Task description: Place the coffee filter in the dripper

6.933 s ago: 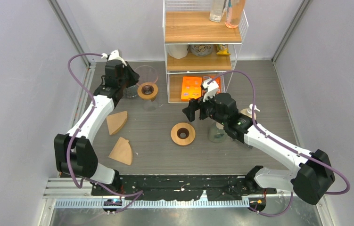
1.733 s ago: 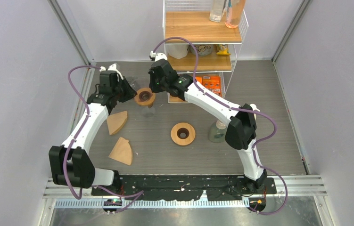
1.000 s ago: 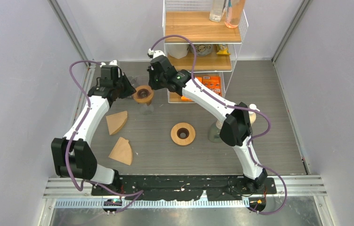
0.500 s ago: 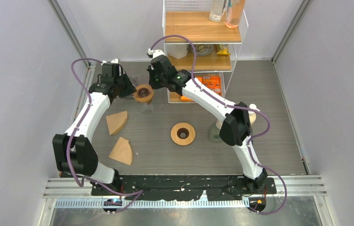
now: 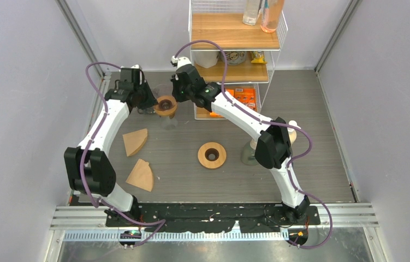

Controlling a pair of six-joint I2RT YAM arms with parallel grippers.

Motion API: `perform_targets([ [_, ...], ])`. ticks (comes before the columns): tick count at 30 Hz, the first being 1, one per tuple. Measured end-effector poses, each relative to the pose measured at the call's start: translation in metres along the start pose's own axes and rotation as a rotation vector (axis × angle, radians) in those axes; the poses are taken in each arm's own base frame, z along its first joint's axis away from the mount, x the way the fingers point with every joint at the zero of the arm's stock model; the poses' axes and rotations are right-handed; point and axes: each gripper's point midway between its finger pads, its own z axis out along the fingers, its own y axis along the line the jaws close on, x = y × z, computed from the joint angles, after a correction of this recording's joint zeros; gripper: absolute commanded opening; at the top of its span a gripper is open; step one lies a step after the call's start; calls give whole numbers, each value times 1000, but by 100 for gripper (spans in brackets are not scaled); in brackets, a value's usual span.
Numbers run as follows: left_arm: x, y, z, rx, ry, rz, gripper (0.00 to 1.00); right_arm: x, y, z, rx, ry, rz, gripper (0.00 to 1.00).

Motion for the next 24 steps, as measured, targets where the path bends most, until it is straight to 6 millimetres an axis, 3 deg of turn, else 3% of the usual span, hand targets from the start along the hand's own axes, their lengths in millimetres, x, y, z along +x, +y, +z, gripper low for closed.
perform_targets([
  [8, -2, -1, 0, 0, 4, 6, 0, -3, -1, 1, 0, -11, -8, 5],
  [15, -6, -7, -7, 20, -6, 7, 0, -20, 5, -11, -17, 2, -12, 5],
  [21, -2, -9, -11, 21, 18, 4, 0, -20, 7, -20, -24, 50, -14, 5],
  [24, 2, -11, -14, 19, 41, 4, 7, -17, 6, -23, -30, 74, -14, 5],
])
